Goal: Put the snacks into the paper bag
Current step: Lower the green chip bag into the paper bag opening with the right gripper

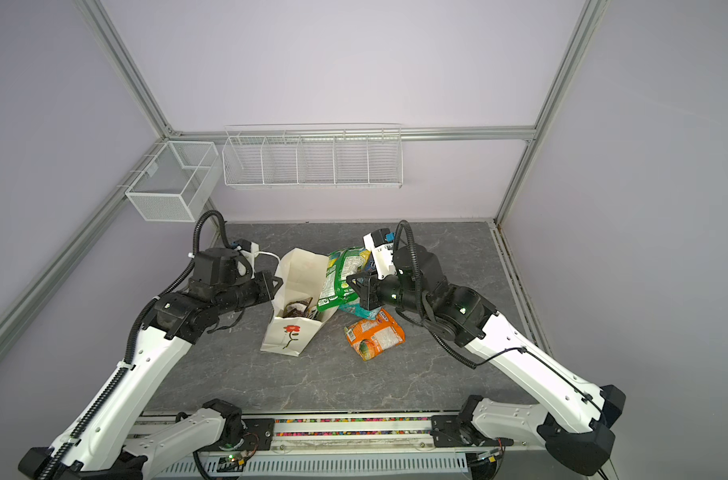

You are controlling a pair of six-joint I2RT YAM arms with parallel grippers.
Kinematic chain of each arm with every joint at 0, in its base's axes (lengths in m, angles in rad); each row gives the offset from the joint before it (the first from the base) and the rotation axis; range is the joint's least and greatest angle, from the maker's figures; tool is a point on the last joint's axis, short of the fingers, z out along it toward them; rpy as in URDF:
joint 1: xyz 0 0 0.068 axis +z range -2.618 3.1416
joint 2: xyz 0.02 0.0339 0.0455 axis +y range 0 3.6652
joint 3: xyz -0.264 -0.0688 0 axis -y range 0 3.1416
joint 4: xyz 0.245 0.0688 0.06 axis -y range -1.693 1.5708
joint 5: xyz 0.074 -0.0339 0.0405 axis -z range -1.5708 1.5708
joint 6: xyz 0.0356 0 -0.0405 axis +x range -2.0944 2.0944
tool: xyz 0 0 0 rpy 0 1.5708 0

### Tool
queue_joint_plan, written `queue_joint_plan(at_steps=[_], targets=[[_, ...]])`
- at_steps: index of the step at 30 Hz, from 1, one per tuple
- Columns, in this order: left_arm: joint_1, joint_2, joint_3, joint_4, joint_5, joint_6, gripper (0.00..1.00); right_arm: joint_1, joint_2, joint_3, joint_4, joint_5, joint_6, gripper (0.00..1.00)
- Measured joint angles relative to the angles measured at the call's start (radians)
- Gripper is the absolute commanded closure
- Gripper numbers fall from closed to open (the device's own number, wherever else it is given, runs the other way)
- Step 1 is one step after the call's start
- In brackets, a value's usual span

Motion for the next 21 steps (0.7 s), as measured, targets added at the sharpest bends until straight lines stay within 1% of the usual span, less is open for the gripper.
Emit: queue_joint_plan(at_steps=[21], targets=[[-0.005,-0.007,-0.002,0.0,0.004,-0.004,1.0,0.029,0.096,0.032,0.001,0.006,0.0,0.93]])
